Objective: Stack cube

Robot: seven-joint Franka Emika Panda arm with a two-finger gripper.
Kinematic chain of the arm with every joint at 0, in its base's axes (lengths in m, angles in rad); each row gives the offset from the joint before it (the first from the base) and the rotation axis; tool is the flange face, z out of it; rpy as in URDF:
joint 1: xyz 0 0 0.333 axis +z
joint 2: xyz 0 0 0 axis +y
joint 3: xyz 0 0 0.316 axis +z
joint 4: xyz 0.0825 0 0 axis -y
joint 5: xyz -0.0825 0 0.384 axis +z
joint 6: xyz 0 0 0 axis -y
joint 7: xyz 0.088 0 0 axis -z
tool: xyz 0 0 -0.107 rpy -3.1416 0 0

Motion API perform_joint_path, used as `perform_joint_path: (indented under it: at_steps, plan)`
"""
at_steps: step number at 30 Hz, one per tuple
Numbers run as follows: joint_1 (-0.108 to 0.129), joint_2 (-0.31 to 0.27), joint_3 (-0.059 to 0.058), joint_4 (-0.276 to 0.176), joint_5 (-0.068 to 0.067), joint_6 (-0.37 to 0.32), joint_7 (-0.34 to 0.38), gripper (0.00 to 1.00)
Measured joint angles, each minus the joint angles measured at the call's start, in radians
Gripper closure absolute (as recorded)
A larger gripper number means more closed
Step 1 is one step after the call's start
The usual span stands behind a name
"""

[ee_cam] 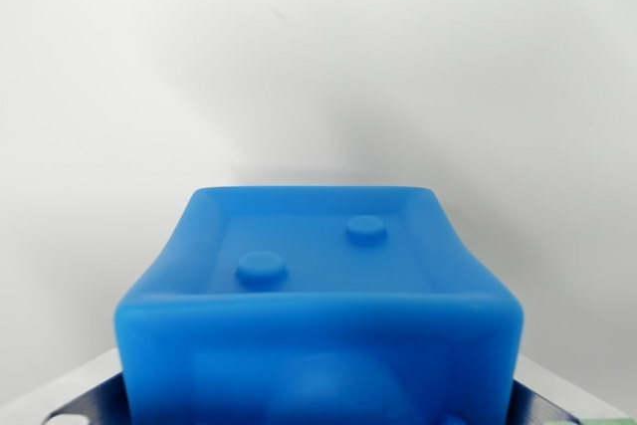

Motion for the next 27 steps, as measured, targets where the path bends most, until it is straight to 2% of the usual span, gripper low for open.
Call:
perform_joint_path:
  at_steps: [17, 27]
  plan:
    - [0.000, -0.131, 0.002, -0.023, 0.004, -0.105, -0.003, 1.00]
    - [0.000, -0.227, 0.002, -0.030, 0.008, -0.192, -0.005, 1.00]
